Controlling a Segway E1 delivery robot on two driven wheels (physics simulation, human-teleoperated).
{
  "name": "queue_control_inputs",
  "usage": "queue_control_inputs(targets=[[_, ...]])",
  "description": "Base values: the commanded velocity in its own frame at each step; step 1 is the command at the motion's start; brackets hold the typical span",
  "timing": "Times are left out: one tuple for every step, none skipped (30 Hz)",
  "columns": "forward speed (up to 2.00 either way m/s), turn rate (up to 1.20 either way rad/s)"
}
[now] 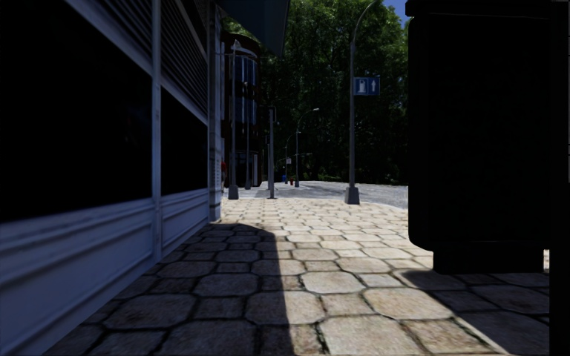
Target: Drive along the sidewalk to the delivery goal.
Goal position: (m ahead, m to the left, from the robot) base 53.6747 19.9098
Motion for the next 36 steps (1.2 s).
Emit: queue_control_inputs(targets=[[2.00, 0.00], [2.00, 0.00], [2.00, 0.00], [2.00, 0.00], [2.00, 0.00], [2.00, 0.00], [2.00, 0.00], [2.00, 0.00], [2.00, 0.00], [2.00, 0.00], [2.00, 0.00], [2.00, 0.00], [2.00, 0.00], [2.00, 0.00], [2.00, 0.00], [2.00, 0.00], [2.00, 0.00], [2.00, 0.00], [2.00, 0.00], [2.00, 0.00], [2.00, 0.00], [2.00, 0.00], [2.00, 0.00], [2.00, 0.00], [2.00, 0.00], [2.00, 0.00], [2.00, 0.00], [2.00, 0.00], [2.00, 0.00], [2.00, 0.00], [2.00, 0.00], [2.00, 0.00], [2.00, 0.00], [2.00, 0.00], [2.00, 0.00], [2.00, 0.00]])
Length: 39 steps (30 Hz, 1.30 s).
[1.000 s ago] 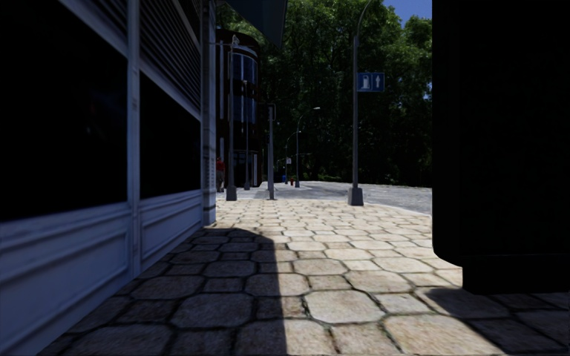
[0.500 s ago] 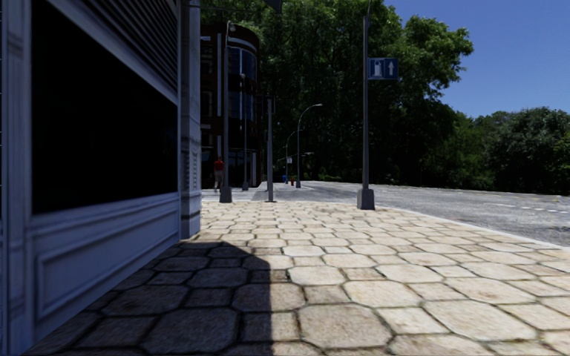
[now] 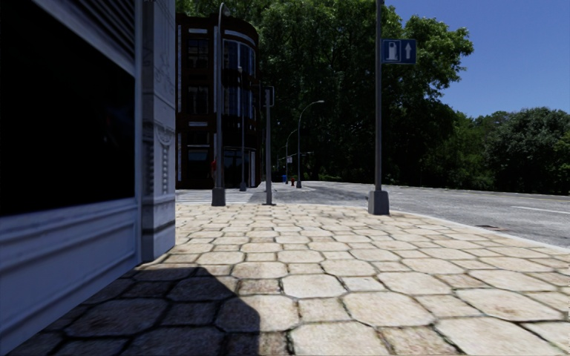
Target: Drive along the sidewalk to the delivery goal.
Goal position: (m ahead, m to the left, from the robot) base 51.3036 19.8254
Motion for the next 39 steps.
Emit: queue_control_inputs(targets=[[2.00, 0.08], [2.00, 0.08], [2.00, 0.14], [2.00, 0.19], [2.00, 0.19], [2.00, 0.23], [2.00, 0.28], [2.00, 0.28], [2.00, 0.34], [2.00, 0.36], [2.00, 0.36], [2.00, 0.36], [2.00, 0.36], [2.00, 0.37], [2.00, 0.37], [2.00, 0.37], [2.00, 0.37], [2.00, 0.37], [2.00, 0.37], [2.00, 0.37], [2.00, 0.37], [2.00, 0.23], [2.00, 0.10], [2.00, 0.10], [2.00, 0.00], [2.00, 0.00], [2.00, 0.00], [2.00, 0.00], [2.00, 0.00], [2.00, 0.00], [2.00, 0.03], [2.00, 0.03], [2.00, 0.14], [2.00, 0.35], [2.00, 0.50], [2.00, 0.50], [2.00, 0.54], [2.00, 0.55], [2.00, 0.55]])
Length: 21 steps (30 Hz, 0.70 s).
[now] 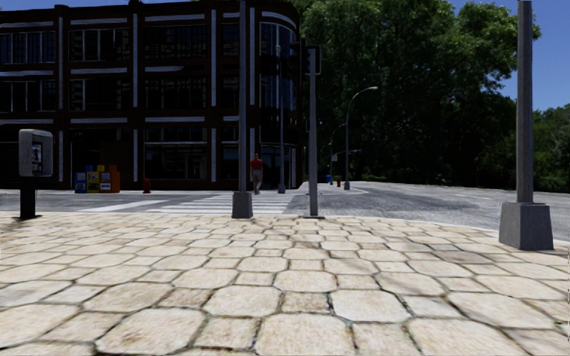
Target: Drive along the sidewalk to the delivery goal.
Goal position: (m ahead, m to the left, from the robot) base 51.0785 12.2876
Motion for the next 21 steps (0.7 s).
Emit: queue_control_inputs(targets=[[2.00, 0.55], [2.00, 0.56], [2.00, 0.56], [2.00, 0.56], [2.00, 0.55], [2.00, 0.54], [2.00, 0.54], [2.00, 0.54], [2.00, 0.54], [2.00, 0.54], [2.00, 0.51], [2.00, 0.51], [2.00, 0.49], [2.00, 0.48], [2.00, 0.48], [2.00, 0.48], [2.00, 0.48], [2.00, 0.48], [2.00, 0.48], [2.00, 0.48], [2.00, 0.48]])
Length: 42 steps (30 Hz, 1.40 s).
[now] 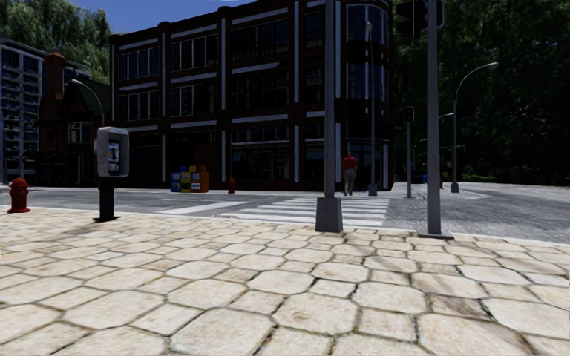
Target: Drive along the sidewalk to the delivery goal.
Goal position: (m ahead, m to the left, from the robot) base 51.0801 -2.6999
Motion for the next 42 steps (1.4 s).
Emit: queue_control_inputs(targets=[[2.00, 0.48], [2.00, 0.48], [2.00, 0.48], [2.00, 0.48], [2.00, 0.40], [2.00, 0.40], [2.00, 0.29], [2.00, 0.23], [2.00, 0.21], [2.00, 0.21], [2.00, 0.21], [2.00, 0.21], [2.00, 0.21], [2.00, 0.16], [2.00, 0.16], [2.00, 0.08], [2.00, 0.03], [2.00, 0.02], [2.00, 0.02], [2.00, 0.02], [2.00, 0.03], [2.00, 0.03], [2.00, 0.07], [2.00, 0.32], [2.00, 0.49], [2.00, 0.49], [2.00, 0.52], [2.00, 0.41], [2.00, 0.21], [2.00, 0.21], [2.00, 0.08], [2.00, 0.00], [2.00, 0.00], [2.00, 0.00], [2.00, 0.00], [2.00, 0.00], [2.00, 0.00], [2.00, 0.00], [2.00, 0.00], [2.00, -0.13], [2.00, -0.13], [2.00, -0.53]])
